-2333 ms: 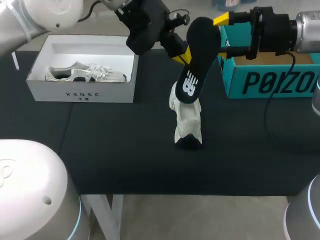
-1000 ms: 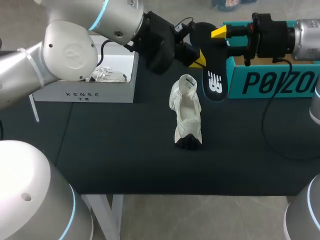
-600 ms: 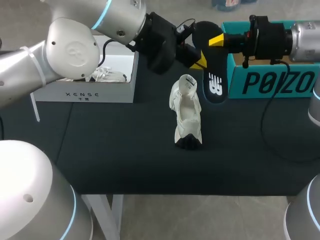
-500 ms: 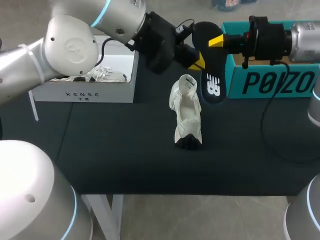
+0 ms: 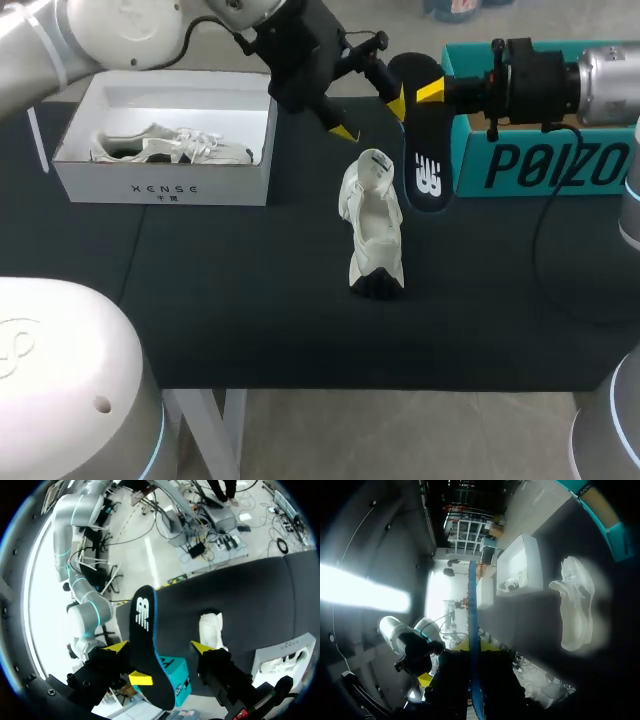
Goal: Take the shoe out of the shoebox, open the shoe tongue, remove and reinsert the insole, then place the shoe into the shoebox
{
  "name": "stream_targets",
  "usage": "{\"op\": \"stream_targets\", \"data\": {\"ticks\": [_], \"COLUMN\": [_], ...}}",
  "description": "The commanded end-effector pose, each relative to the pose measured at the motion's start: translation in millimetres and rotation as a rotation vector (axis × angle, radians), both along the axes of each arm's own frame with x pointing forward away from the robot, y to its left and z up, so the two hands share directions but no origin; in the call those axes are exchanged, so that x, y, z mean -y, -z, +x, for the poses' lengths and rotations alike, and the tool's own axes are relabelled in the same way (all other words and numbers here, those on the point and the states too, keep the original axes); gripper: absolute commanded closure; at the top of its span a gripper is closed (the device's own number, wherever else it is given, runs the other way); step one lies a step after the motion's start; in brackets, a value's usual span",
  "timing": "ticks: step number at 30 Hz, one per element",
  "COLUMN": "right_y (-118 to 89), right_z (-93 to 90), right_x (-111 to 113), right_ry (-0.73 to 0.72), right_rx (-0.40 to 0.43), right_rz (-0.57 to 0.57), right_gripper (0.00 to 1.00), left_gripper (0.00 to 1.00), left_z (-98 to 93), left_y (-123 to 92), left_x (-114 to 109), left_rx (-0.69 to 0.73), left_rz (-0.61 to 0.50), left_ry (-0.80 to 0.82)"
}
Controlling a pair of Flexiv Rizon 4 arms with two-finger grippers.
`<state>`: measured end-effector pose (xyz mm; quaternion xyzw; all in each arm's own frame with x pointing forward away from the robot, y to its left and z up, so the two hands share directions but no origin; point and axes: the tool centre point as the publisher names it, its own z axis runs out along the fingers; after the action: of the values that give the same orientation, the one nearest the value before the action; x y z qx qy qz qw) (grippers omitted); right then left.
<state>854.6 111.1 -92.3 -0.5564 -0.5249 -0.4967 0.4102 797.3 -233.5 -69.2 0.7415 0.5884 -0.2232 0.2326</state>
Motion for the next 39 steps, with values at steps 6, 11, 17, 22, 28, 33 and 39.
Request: {"op": "stream_targets", "data": {"ticks": [6, 11, 17, 22, 28, 33, 39], "right_y": [18, 24, 28, 32, 32, 33, 34], "right_z": [8.1, 10.5, 13.3, 15.9, 13.2, 9.2, 6.7], "right_x": [-12, -16, -21, -22, -22, -25, -23], "right_ry": [-0.008, 0.003, 0.033, 0.059, 0.068, 0.064, 0.075], "right_rx": [-0.013, -0.028, -0.026, -0.022, -0.025, -0.03, -0.044], "right_rz": [-0.033, -0.029, 0.001, -0.006, -0.012, -0.011, 0.023], "right_gripper": [1.0, 1.0, 1.0, 1.0, 1.0, 1.0, 1.0], "left_gripper": [0.0, 0.0, 0.0, 0.0, 0.0, 0.0, 0.0], "left_z": [15.4, 20.4, 27.0, 34.0, 51.6, 60.0, 59.4], "left_y": [-31, -39, -44, -54, -57, -53, -46], "left_x": [9, 15, 20, 25, 29, 28, 23], "left_rx": [-0.018, -0.015, -0.002, 0.039, 0.101, 0.105, 0.142], "left_rz": [0.281, 0.338, 0.405, 0.412, 0.434, 0.434, 0.406], "left_ry": [-0.031, -0.035, -0.012, -0.049, -0.063, -0.019, -0.004]}}
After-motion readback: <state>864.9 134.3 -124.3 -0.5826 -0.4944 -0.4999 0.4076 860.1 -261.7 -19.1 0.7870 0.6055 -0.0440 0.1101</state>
